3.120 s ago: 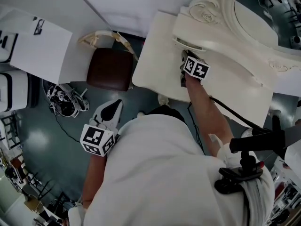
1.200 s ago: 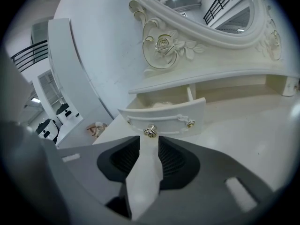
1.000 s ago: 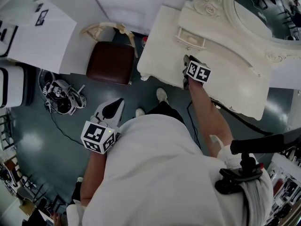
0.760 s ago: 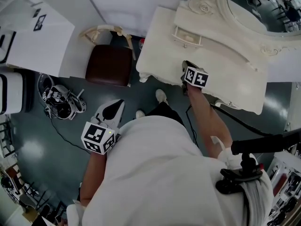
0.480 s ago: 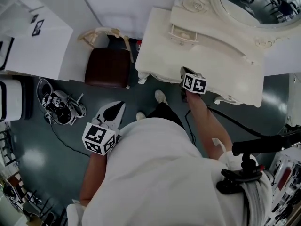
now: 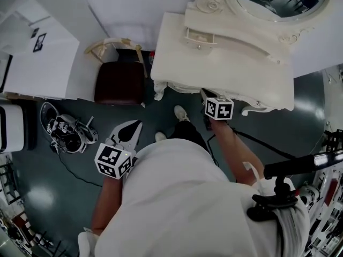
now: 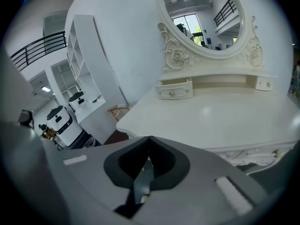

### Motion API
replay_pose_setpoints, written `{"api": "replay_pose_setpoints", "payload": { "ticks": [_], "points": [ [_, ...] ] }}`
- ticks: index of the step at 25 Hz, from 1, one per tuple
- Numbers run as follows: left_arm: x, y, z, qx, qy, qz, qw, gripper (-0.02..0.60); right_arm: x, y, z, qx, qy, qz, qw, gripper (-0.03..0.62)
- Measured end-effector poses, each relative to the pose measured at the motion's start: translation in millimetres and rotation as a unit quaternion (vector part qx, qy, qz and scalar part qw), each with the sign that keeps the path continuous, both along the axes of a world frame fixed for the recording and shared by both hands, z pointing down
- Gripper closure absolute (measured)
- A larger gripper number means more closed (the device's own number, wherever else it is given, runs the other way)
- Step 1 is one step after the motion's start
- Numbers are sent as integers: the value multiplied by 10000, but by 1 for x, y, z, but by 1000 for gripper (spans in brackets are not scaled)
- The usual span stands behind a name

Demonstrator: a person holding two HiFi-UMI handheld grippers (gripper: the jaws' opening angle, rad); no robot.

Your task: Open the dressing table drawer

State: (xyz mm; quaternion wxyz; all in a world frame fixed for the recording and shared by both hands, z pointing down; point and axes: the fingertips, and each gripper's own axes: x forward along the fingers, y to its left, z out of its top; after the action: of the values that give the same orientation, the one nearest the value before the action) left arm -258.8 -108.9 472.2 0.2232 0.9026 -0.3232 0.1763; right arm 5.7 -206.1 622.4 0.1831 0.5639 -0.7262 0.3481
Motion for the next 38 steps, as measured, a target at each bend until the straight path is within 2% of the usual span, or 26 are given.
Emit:
{"api": "replay_pose_setpoints", "payload": {
  "ticks": [10,15,24,38],
  "points": [
    [0,23,-1,66,91,147,9998,578,-20,54,-23,100,156,-434,9989,594],
    [-3,28,-1,66,131,183,9997,578,-41,71,-36,212,286,-797,9962,594],
    [1,34,3,42,153,232,9996,578,-70,84,-56,463,395,-1340,9891,594],
    [-1,34,5,-6,176,240,9996,578,-86,86,-72,590,456,-1648,9835,594]
  ]
}}
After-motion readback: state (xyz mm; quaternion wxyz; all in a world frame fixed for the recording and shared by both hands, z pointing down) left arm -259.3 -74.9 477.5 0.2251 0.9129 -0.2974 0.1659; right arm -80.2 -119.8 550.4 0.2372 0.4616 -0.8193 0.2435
